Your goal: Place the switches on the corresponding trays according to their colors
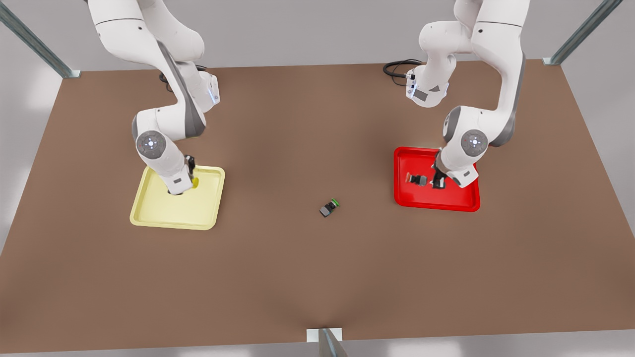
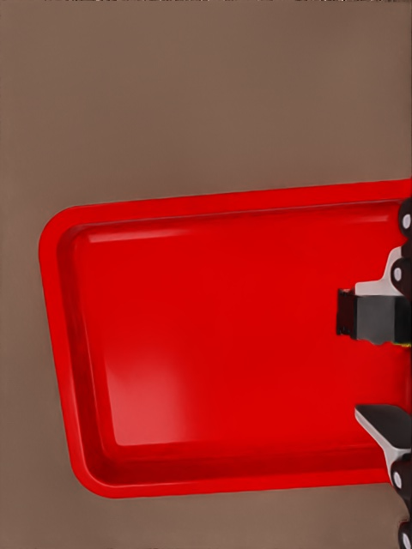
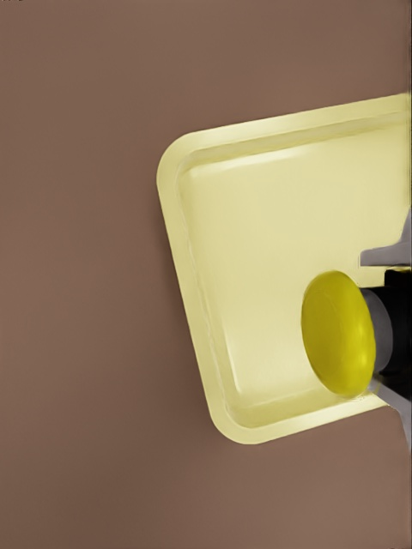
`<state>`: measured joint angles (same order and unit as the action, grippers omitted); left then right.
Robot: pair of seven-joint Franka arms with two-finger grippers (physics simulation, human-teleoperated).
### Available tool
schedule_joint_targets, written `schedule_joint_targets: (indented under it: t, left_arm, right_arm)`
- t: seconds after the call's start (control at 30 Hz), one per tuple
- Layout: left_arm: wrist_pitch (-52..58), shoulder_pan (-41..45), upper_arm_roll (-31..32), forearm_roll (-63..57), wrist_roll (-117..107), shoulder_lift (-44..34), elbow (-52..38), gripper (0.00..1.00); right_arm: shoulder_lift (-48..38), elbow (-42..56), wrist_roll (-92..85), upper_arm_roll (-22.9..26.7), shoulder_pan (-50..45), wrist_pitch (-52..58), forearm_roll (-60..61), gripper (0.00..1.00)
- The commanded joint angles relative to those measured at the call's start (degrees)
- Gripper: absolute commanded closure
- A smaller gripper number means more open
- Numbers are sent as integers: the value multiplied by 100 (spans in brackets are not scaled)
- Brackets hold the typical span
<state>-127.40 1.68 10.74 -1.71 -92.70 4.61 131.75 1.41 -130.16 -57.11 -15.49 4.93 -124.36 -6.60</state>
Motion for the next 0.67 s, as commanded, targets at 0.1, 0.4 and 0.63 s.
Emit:
schedule_joint_targets:
  t: [0.1,0.4,0.63]
  left_arm:
    - [646,16,8,57,77,92,-1063,0]
    - [3686,297,-255,13,7185,-346,-4113,0]
    - [4426,350,-977,242,9121,-470,-4131,0]
  right_arm:
    - [-18,-1,-134,2,184,26,1,0]
    - [-1800,2938,6484,1689,-958,3483,44,0]
    - [-1969,2671,6502,1760,-915,3471,352,0]
